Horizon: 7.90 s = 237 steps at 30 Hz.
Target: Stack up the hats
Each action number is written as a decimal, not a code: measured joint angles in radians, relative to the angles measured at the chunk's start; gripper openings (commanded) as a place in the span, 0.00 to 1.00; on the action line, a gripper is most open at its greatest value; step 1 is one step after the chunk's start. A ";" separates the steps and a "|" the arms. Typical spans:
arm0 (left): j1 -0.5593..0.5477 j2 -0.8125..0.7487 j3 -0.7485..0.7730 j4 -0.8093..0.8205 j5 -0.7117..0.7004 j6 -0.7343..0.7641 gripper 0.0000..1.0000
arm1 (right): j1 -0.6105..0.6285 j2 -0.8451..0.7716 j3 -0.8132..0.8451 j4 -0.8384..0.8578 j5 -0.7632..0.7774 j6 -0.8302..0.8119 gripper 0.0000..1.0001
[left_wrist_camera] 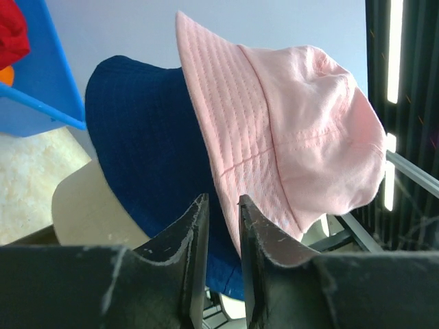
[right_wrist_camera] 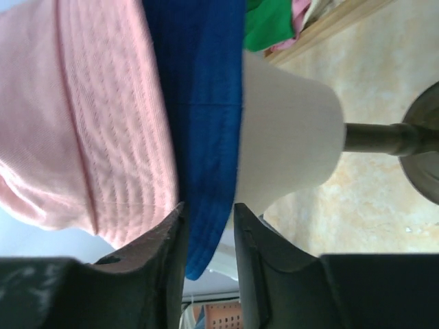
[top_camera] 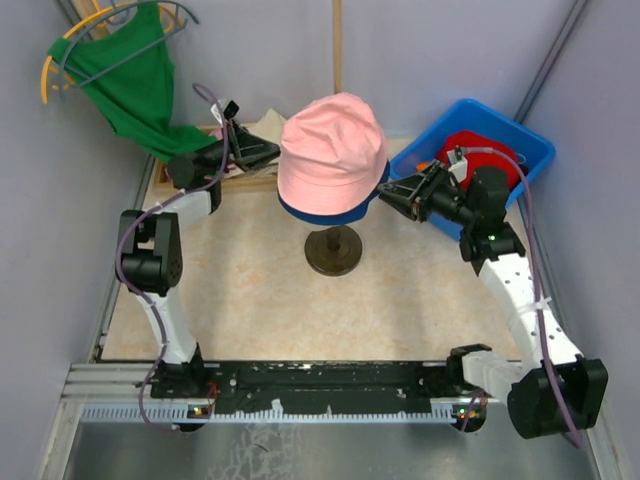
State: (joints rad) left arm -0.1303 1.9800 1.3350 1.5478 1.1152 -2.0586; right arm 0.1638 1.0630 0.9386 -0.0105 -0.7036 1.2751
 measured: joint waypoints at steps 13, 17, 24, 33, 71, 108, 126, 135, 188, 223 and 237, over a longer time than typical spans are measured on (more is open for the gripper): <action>0.159 -0.268 -0.266 -0.082 -0.037 0.164 0.32 | -0.206 0.051 0.031 0.000 -0.088 -0.079 0.52; 0.154 -0.411 -0.318 -0.262 -0.037 0.290 0.33 | -0.206 0.186 0.099 0.193 -0.151 -0.041 0.52; 0.122 -0.676 -0.296 -0.841 -0.068 0.630 0.49 | -0.212 0.377 0.142 0.528 -0.225 0.100 0.54; -0.017 -0.773 -0.269 -1.241 -0.176 0.779 0.55 | -0.205 0.547 0.251 0.816 -0.268 0.280 0.55; -0.130 -0.652 -0.092 -1.500 -0.293 0.886 0.55 | -0.063 0.755 0.421 1.168 -0.295 0.687 0.25; -0.078 -0.830 -0.268 -1.436 -0.191 0.623 0.63 | -0.053 0.365 0.148 0.635 -0.076 0.256 0.00; -0.114 -0.822 -0.268 -1.491 -0.216 0.676 0.64 | -0.053 0.364 0.148 0.627 -0.072 0.254 0.00; -0.133 -0.787 -0.268 -1.407 -0.242 0.642 0.63 | -0.053 0.364 0.148 0.626 -0.072 0.254 0.00; 0.055 -0.645 -0.466 -1.102 -0.232 0.706 0.48 | -0.054 0.261 0.060 0.333 0.003 -0.018 0.49; 0.091 -0.024 0.283 -1.029 -0.075 0.720 0.49 | 0.088 -0.414 -0.122 -0.087 0.157 0.123 0.55; 0.045 -0.024 0.257 -0.914 -0.026 0.640 0.49 | 0.277 -0.287 -0.152 0.017 0.354 0.158 0.52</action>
State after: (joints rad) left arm -0.0856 1.9564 1.5921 0.6338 1.0889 -1.4181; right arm 0.4412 0.7757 0.7864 0.0067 -0.3492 1.4326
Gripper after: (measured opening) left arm 0.487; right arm 0.532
